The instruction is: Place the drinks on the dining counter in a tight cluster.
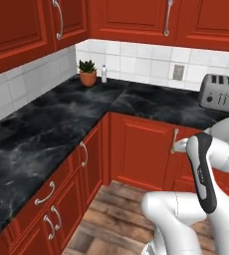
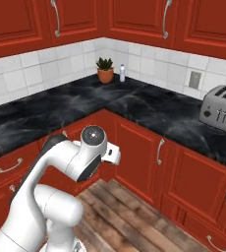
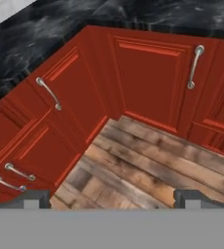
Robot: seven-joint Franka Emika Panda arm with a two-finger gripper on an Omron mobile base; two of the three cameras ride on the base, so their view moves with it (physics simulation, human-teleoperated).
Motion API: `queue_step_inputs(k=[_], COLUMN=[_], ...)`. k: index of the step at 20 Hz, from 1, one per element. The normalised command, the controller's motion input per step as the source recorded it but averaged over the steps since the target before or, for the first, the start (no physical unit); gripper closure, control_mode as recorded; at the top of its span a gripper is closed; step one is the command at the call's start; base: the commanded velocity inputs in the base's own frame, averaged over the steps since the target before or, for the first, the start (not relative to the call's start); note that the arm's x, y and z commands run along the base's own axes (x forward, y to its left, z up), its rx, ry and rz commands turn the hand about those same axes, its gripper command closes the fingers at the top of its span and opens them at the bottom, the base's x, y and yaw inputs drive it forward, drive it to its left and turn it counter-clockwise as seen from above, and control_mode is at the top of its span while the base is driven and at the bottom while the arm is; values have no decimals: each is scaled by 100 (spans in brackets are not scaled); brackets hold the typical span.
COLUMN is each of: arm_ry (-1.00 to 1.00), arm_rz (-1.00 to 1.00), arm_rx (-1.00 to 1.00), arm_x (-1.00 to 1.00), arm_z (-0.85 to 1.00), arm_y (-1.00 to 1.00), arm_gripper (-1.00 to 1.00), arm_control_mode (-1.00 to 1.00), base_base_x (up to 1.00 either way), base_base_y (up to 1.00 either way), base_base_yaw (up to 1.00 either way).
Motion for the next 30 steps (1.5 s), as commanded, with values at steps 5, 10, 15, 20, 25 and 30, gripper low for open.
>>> queue_step_inputs(k=[5, 10, 15, 20, 25, 30], arm_ry=[0, 0, 0, 0, 0, 0], arm_rz=[0, 0, 0, 0, 0, 0], arm_rx=[0, 0, 0, 0, 0, 0], arm_x=[0, 0, 0, 0, 0, 0], arm_z=[0, 0, 0, 0, 0, 0], arm_y=[0, 0, 0, 0, 0, 0], arm_gripper=[-100, -100, -100, -100, -100, -100], arm_control_mode=[100, 100, 100, 100, 100, 100], base_base_x=[84, 85, 77, 60, 56, 53], base_base_y=[18, 30, 13, -7, -13, -6], base_base_yaw=[0, 0, 13, 19, 3, 0])
